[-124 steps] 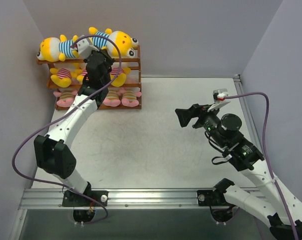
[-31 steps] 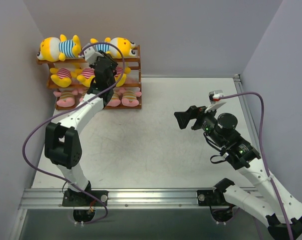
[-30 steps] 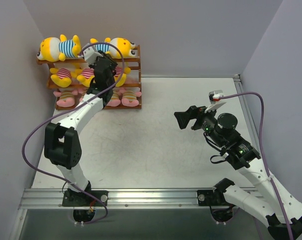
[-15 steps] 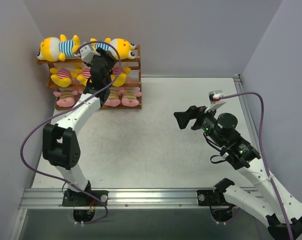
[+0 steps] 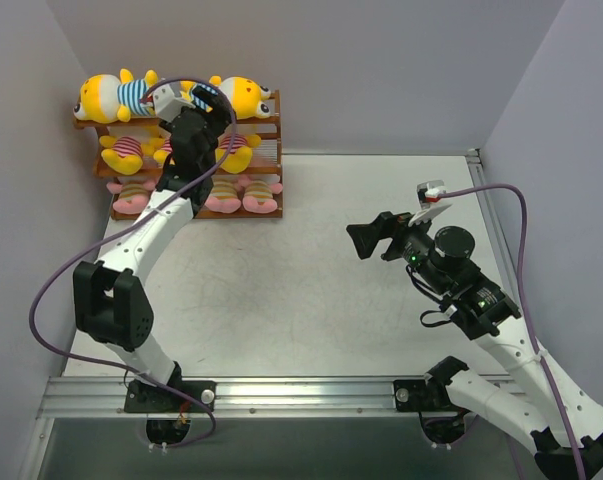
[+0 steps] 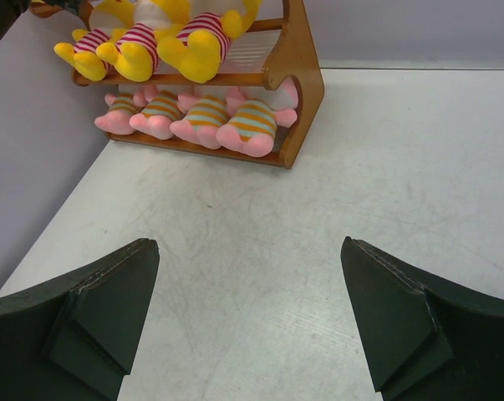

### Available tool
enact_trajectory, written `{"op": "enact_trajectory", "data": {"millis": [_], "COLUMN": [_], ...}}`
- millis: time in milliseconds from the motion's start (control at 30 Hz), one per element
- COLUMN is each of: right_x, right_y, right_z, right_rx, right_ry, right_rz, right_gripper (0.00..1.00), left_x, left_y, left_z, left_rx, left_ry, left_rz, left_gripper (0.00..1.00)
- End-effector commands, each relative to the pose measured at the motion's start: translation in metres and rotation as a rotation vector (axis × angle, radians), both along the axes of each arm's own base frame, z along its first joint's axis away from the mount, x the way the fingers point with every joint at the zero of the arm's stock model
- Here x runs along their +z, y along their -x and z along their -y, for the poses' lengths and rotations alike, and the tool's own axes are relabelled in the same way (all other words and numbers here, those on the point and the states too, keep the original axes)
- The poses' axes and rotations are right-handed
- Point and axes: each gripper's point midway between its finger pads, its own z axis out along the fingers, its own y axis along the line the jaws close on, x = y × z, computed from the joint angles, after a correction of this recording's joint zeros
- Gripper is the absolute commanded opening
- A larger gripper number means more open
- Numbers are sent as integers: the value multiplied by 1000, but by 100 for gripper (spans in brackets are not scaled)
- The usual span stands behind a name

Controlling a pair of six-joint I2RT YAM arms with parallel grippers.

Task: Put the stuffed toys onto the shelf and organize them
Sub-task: Place the stuffed toy onto shelf

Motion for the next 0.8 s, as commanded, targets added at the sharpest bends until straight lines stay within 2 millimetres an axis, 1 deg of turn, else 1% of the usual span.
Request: {"op": "enact_trajectory", "data": {"millis": [0,33,67,133,167,233,267,300,333,367,400,433,467,500,533,567,600,633,667,700,733,767], "right_x": [19,21,21,23,25,27,29,29,31,34,36,32,35,36,34,36,39,41,40,43,44,43], "right_y": [3,4,4,5,6,6,7,6,5,6,3,3,4,3,2,1,2,0,2,2,2,3], "right_z": [2,3,4,5,6,8,9,12,15,18,24,28,32,36,43,48,52,60,65,70,75,84], "right_rx": [3,3,0,-2,-5,-10,-14,-29,-40,-51,-86,-100,-115,-136,-168,-192,-211,-250,-271,-294,-321,-360], "right_ry": [-39,-39,-39,-39,-39,-37,-33,-22,-15,-10,-4,23,29,36,56,62,66,73,86,87,93,107], "right_rz": [48,51,48,52,55,62,64,69,74,79,89,79,81,85,82,84,90,93,90,93,88,82], "right_gripper": [95,95,95,95,95,95,95,95,95,95,95,95,96,96,96,97,97,97,98,98,98,99], "left_x": [33,37,35,44,42,56,50,54,51,53,60,57,57,64,59,59,66,60,60,70,65,66], "left_y": [23,25,27,35,37,47,50,56,61,65,74,81,86,97,106,112,127,137,147,166,178,190], "left_z": [-1,1,0,3,0,-5,-3,-9,-11,-12,-18,-20,-22,-29,-33,-37,-42,-50,-54,-61,-68,-71], "left_rx": [-49,-65,-73,-108,-113,-132,-160,-161,-166,-176,-171,-173,-180,-175,-175,-173,-174,-166,-163,-156,-151,-146], "left_ry": [20,26,20,19,12,3,-16,-41,-60,-75,-106,-123,-141,-176,-202,-225,-266,-287,-306,-338,-358,-379], "left_rz": [47,49,29,29,5,8,-32,-43,-72,-76,-72,-94,-101,-97,-131,-144,-137,-178,-186,-169,-197,-199], "left_gripper": [82,83,84,84,84,86,86,87,88,90,93,95,97,97,95,94,94,94,94,94,94,94]}}
